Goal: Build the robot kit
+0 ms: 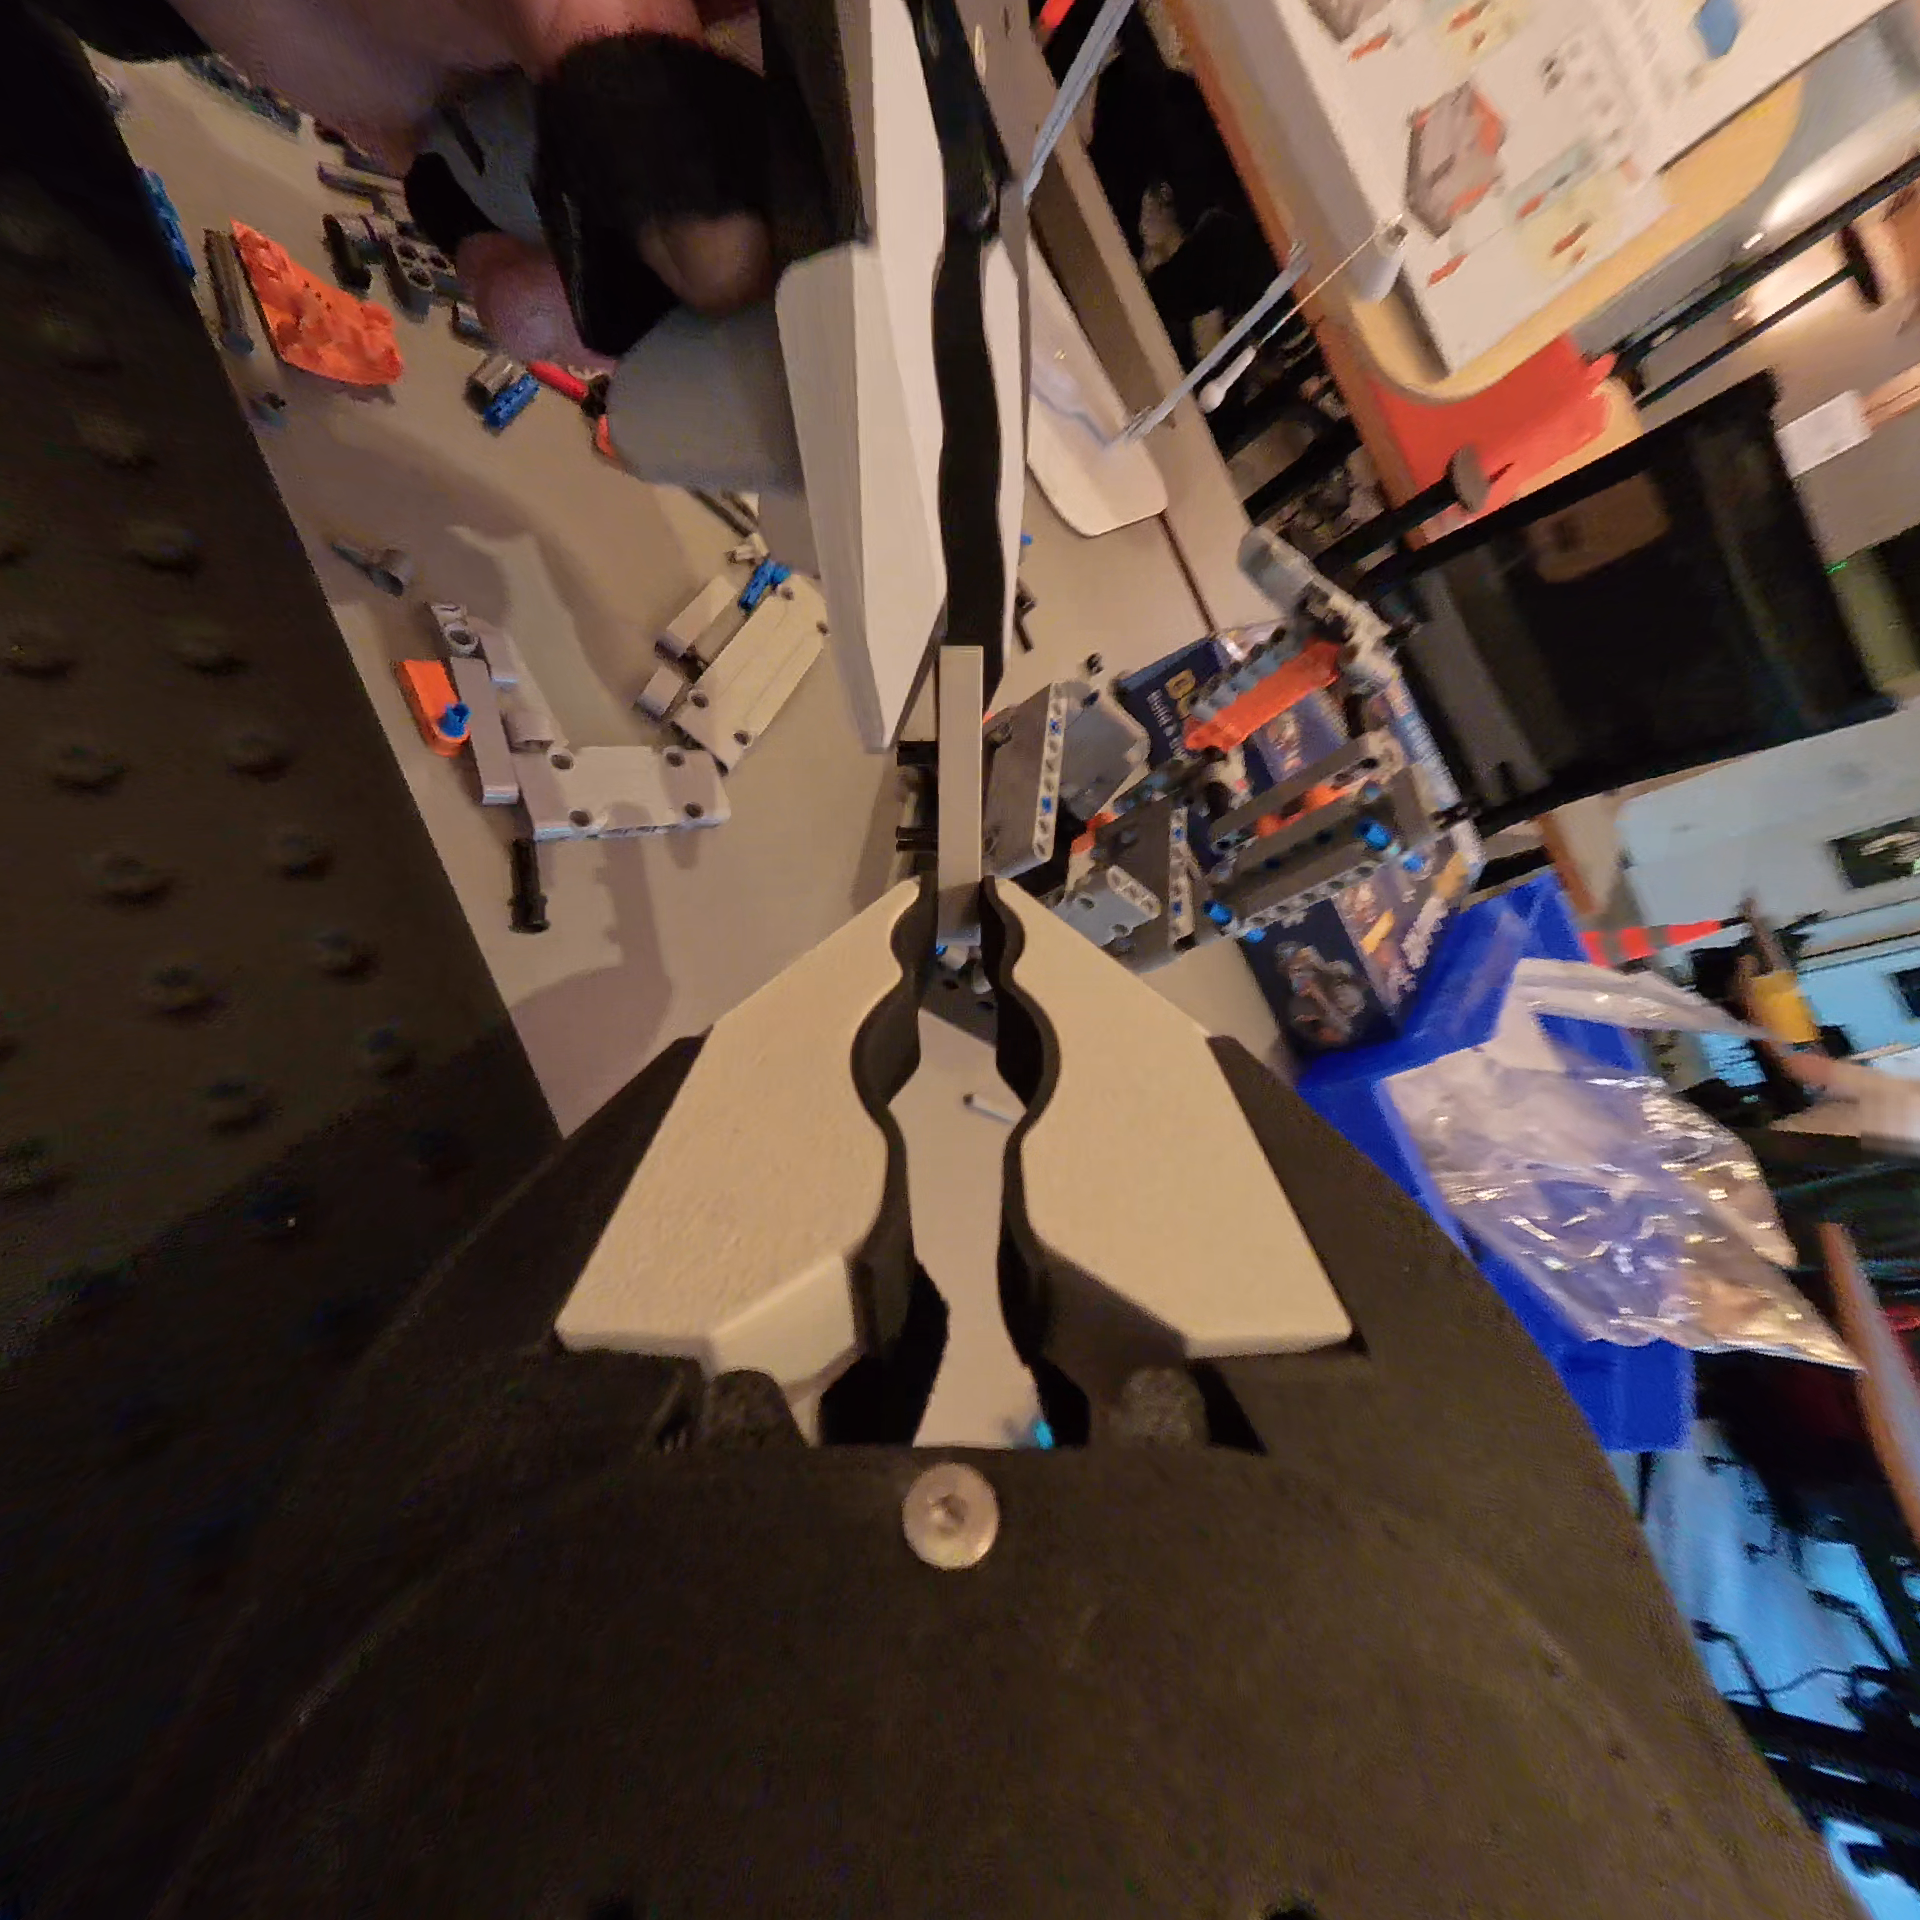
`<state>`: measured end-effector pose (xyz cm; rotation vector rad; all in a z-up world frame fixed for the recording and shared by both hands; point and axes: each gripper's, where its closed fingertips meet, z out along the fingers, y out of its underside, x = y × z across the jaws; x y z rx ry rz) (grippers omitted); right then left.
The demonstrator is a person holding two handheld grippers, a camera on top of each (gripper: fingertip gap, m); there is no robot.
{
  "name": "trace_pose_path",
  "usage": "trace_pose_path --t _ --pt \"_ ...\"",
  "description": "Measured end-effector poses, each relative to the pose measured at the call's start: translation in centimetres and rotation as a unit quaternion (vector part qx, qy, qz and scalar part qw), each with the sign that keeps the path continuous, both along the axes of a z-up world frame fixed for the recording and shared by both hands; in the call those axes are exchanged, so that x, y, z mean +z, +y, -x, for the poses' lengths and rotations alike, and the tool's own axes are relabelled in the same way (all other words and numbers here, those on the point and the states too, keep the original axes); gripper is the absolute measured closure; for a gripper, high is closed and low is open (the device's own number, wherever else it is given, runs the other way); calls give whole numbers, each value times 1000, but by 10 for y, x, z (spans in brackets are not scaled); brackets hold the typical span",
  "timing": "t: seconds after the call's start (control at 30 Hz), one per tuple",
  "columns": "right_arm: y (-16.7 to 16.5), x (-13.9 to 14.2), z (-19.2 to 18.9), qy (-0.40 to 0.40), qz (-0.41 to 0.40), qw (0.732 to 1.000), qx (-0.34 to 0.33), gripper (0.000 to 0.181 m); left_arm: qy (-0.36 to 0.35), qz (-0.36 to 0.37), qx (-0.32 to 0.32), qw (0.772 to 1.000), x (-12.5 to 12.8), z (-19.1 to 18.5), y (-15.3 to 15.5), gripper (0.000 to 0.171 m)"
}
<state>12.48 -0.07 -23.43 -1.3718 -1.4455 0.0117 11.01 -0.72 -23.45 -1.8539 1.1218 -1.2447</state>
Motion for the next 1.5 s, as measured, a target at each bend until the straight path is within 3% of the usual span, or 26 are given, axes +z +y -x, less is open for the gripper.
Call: trace_pose_path --t 0.2,0.47,0.7,1.0,1.1,1.5 --pt "-4 13 9 -12 -67 998 -2 176 -41 -9 -11 999 13 3 -7 166" --pt "-9 16 26 10 -42 999 23 175 -62 -7 -11 998 18 18 -10 167" --pt "-17 17 32 96 88 990 60 164 27 -91 -31 995 7 26 -17 167" --pt "-11 3 32 32 48 998 31 164 40 -102 -26 994 6 24 -15 167" --pt "-9 0 31 35 51 998 25 172 51 -102 -20 993 5 23 -11 167" --pt "9 -5 16 -5 -18 999 -33 170 45 -43 -5 998 6 5 1 167"
